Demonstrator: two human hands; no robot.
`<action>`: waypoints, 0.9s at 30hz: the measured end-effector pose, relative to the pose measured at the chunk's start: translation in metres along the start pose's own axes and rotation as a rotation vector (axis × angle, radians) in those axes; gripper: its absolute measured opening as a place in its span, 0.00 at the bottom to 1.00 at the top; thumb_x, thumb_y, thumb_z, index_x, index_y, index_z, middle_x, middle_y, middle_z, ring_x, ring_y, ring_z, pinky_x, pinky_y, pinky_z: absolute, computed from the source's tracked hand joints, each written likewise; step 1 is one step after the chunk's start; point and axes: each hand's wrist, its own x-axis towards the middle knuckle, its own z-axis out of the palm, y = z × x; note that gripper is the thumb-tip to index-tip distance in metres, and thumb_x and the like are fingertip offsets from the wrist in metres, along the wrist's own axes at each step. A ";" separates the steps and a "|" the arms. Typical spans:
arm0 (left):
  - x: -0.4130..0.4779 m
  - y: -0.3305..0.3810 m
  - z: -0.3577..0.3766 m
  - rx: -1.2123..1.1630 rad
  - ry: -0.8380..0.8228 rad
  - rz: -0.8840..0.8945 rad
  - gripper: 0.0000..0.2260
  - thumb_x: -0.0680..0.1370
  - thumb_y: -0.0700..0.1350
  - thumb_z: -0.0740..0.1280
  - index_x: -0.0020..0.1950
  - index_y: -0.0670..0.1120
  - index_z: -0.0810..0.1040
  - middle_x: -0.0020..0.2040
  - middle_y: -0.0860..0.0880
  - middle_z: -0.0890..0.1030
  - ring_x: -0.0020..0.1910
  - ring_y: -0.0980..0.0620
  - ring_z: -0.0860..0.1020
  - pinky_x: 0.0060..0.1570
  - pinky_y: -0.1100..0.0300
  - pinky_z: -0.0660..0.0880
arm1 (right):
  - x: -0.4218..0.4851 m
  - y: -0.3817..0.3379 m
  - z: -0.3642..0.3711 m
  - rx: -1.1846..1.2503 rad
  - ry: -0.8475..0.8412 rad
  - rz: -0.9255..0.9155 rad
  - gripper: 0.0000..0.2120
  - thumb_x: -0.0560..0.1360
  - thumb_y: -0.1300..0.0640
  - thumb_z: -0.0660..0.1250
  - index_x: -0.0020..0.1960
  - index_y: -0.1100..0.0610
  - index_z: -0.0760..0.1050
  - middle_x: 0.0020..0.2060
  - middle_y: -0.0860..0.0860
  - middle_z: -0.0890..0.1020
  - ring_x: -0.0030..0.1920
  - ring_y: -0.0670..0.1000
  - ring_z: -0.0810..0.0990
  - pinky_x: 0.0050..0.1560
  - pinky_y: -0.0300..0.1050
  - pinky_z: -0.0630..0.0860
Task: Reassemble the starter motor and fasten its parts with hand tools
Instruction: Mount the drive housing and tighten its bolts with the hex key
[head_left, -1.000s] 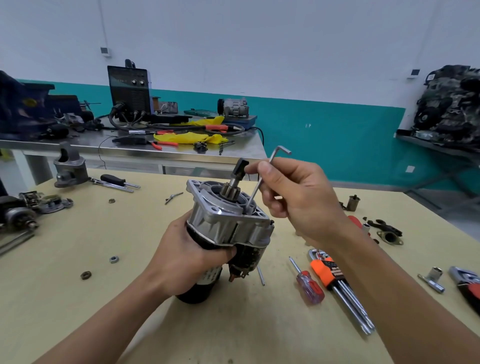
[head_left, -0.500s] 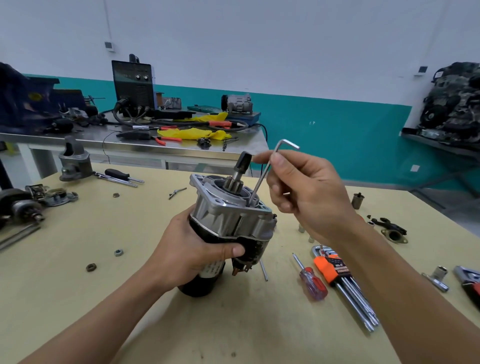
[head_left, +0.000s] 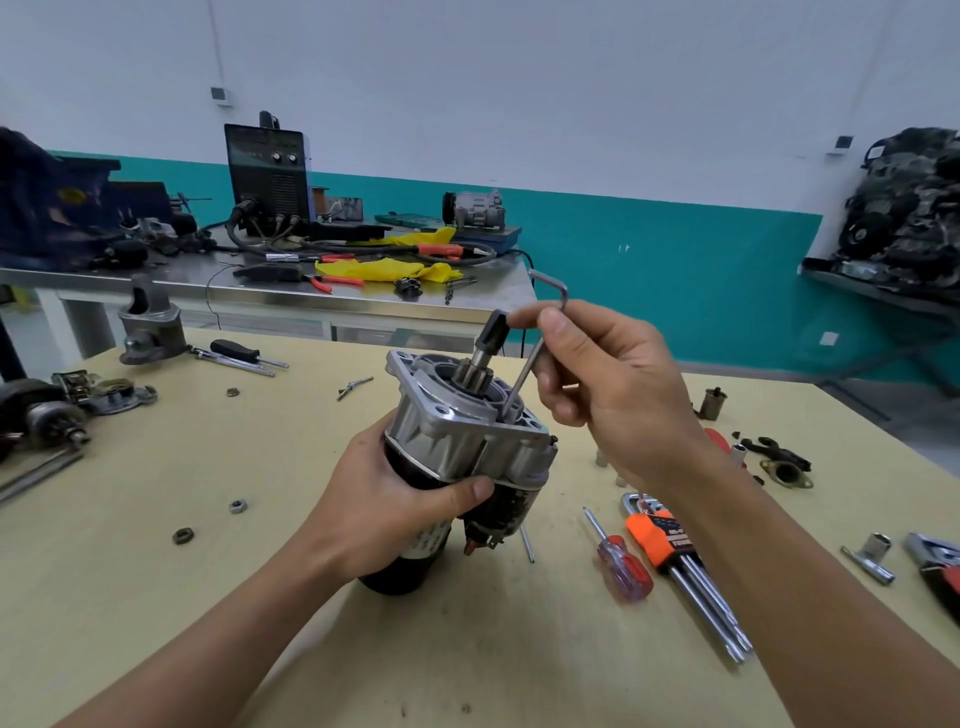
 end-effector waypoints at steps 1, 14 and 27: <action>0.000 0.000 0.000 0.002 -0.001 -0.002 0.22 0.64 0.50 0.80 0.56 0.62 0.81 0.55 0.55 0.85 0.55 0.56 0.83 0.49 0.70 0.77 | 0.000 -0.001 -0.001 -0.020 -0.023 -0.004 0.10 0.78 0.53 0.64 0.47 0.50 0.84 0.28 0.49 0.73 0.25 0.46 0.68 0.25 0.35 0.64; 0.001 0.002 0.000 -0.009 -0.008 -0.035 0.20 0.64 0.52 0.78 0.54 0.64 0.82 0.54 0.57 0.85 0.53 0.58 0.83 0.46 0.71 0.77 | 0.004 0.004 0.001 0.053 0.114 0.039 0.07 0.72 0.47 0.72 0.39 0.49 0.79 0.26 0.49 0.73 0.23 0.46 0.65 0.22 0.36 0.64; 0.001 -0.001 0.002 0.044 -0.013 -0.017 0.21 0.64 0.50 0.79 0.56 0.60 0.81 0.54 0.55 0.85 0.53 0.57 0.83 0.48 0.70 0.77 | 0.002 -0.010 -0.005 -0.526 0.314 -0.310 0.16 0.80 0.56 0.67 0.38 0.64 0.82 0.23 0.53 0.70 0.24 0.43 0.65 0.26 0.37 0.62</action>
